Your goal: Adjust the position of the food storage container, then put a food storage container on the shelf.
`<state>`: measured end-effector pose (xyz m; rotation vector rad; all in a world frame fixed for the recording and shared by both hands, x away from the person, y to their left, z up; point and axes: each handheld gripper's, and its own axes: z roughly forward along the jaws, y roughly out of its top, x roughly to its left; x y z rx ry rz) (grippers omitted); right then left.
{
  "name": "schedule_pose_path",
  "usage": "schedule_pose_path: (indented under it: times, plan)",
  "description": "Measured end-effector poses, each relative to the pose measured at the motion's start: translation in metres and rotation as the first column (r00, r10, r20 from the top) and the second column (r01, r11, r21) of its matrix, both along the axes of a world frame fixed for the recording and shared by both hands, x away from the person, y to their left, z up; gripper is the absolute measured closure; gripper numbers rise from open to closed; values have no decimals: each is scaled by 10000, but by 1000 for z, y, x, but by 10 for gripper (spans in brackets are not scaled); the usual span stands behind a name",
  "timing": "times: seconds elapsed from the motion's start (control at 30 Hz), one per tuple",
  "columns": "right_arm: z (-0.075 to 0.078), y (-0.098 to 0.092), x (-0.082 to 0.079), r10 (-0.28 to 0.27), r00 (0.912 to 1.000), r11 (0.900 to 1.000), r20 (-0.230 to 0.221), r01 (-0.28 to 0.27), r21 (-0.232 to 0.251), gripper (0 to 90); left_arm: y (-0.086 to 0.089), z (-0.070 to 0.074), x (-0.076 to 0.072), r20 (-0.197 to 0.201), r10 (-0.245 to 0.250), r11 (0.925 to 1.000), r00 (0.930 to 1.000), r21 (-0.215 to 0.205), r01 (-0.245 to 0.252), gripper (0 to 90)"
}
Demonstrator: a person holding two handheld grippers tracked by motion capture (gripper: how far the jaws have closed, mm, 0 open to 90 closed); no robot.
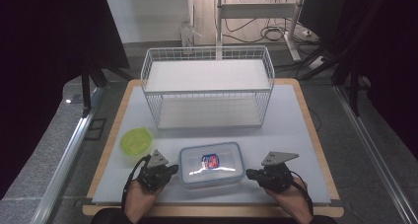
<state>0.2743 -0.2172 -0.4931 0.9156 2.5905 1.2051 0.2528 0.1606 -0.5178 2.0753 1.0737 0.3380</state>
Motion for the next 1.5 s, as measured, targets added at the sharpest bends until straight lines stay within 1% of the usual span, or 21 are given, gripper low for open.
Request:
schedule_pose_path:
  times: [0.03,0.1,0.23,0.27,0.33,0.4,0.43,0.47,0.53,0.63,0.67,0.7,0.73,0.77,0.8,0.87,0.93,0.97,1.1,1.27,1.5]
  plan:
    - [0,-1,1,-77,10000,10000,18,77,-3,864,-4,1,7,60,-43,9998,10000,189,42,898]
    - [0,-2,1,-137,9999,9999,59,138,-14,864,-6,1,10,88,-15,9998,10000,174,13,899]
    - [1,-8,4,-337,9994,9994,12,337,-6,848,-12,0,26,169,-61,9997,9998,226,58,899]
    - [1,-8,4,-337,9994,9994,12,337,-6,848,-12,0,26,169,-61,9997,9998,226,58,898]
    - [1,-8,5,-384,9993,9992,-50,383,-152,791,-11,0,28,102,-185,9997,9998,144,184,889]
    - [1,-9,5,-444,9990,9985,-44,443,-322,730,-5,2,26,92,-115,9992,9999,386,112,731]
    - [1,-9,5,-444,9990,9985,-44,443,-322,730,-5,2,26,92,-115,9992,9999,386,112,633]
    - [1,-12,6,-564,9984,9975,60,566,-427,648,1,4,21,228,-108,9982,9997,591,94,542]
    - [1,-16,7,-776,9968,9962,184,782,-370,559,6,6,18,295,-82,9979,9995,645,63,418]
    - [1,-22,9,-1072,9936,9942,351,1076,-82,426,12,8,14,456,-251,9984,9986,525,227,287]
    - [2,-24,10,-1161,9922,9932,464,1163,-10,390,13,8,13,494,-278,9987,9984,447,256,255]
    - [2,-24,10,-1161,9922,9932,464,1163,-10,390,13,8,13,494,-278,9987,9984,447,256,235]
    - [3,-26,12,-1240,9905,9923,592,1235,123,326,14,9,13,537,-318,9990,9981,324,301,199]
    - [3,-26,12,-1240,9905,9923,592,1235,123,326,14,9,14,549,-285,9992,9981,298,269,199]
    - [3,-27,13,-1344,9884,9908,706,1328,279,263,15,9,14,582,-272,9992,9979,304,254,147]
    - [3,-28,14,-1377,9881,9900,680,1350,419,226,15,9,14,569,-294,9994,9979,219,282,127]
    - [3,-28,14,-1394,9880,9896,672,1365,450,203,17,9,14,527,-384,9993,9979,1,384,117]
    - [2,-28,15,-1385,9883,9895,639,1354,501,173,17,9,14,659,-416,9991,9970,-82,422,93]
    - [1,-27,15,-1342,9885,9901,692,1308,513,132,19,10,14,947,-603,9976,9937,-289,633,56]
    - [1,-28,16,-1395,9875,9891,738,1353,588,100,19,7,14,1169,-831,9961,9897,-187,859,39]
    - [1,-24,16,-1205,9910,9911,575,1168,641,49,18,10,14,1223,-859,9935,9888,-637,942,43]
